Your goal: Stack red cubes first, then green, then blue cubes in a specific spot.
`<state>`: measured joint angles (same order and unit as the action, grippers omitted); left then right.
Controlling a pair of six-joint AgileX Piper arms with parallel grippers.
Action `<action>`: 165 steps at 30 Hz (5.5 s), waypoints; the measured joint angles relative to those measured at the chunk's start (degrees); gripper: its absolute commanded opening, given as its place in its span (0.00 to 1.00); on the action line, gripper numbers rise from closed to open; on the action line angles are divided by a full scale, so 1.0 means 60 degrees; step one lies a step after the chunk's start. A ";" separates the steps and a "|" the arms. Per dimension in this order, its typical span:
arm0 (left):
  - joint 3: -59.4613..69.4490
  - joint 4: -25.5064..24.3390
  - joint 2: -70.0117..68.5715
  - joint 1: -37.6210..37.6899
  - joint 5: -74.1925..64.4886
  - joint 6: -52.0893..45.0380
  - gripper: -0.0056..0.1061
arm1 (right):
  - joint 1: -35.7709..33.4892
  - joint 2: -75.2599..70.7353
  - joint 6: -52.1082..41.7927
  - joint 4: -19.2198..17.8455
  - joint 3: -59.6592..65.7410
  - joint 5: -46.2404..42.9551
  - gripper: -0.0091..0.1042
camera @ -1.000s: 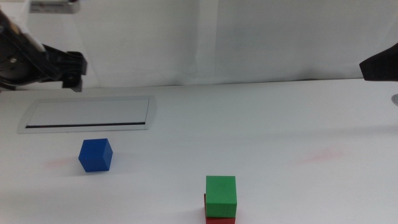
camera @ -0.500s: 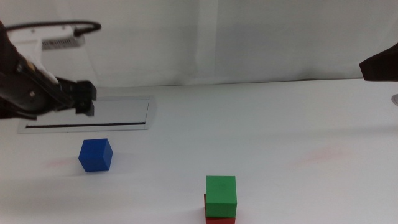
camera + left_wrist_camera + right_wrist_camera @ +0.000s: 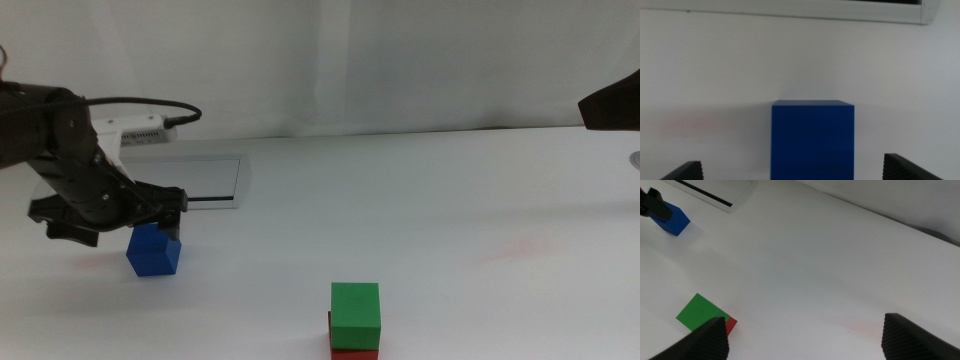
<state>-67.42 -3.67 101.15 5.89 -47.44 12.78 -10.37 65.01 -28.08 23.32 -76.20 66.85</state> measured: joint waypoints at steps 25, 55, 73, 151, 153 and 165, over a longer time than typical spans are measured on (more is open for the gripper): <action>0.0000 0.0188 0.0990 0.0000 0.0730 0.0032 0.58 | 0.0000 0.0000 0.0000 0.0000 0.0000 0.0000 0.80; 0.0001 0.0515 0.1149 0.0000 0.0294 0.0225 0.02 | 0.0000 0.0000 0.0000 0.0000 0.0000 0.0000 0.80; 0.0019 0.0612 -0.2659 0.1631 -0.1322 0.0802 0.02 | 0.0000 0.0000 0.0000 0.0000 0.0000 -0.0073 0.80; -0.2785 -0.0713 0.0056 0.8196 -0.3360 0.6713 0.02 | 0.0000 0.0000 0.0000 0.0261 0.0000 -0.0133 0.80; -0.2785 -0.0713 0.0078 0.8196 -0.3322 0.6678 0.02 | 0.0000 0.0000 0.0000 0.0261 0.0000 -0.0133 0.80; -0.2785 -0.0956 0.0078 0.8196 -0.3200 0.6678 0.02 | 0.0000 0.0000 0.0000 0.0261 0.0000 -0.0133 0.80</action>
<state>-84.13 -9.41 101.62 55.07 -66.64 52.85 -10.37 65.01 -28.08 24.89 -76.20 66.06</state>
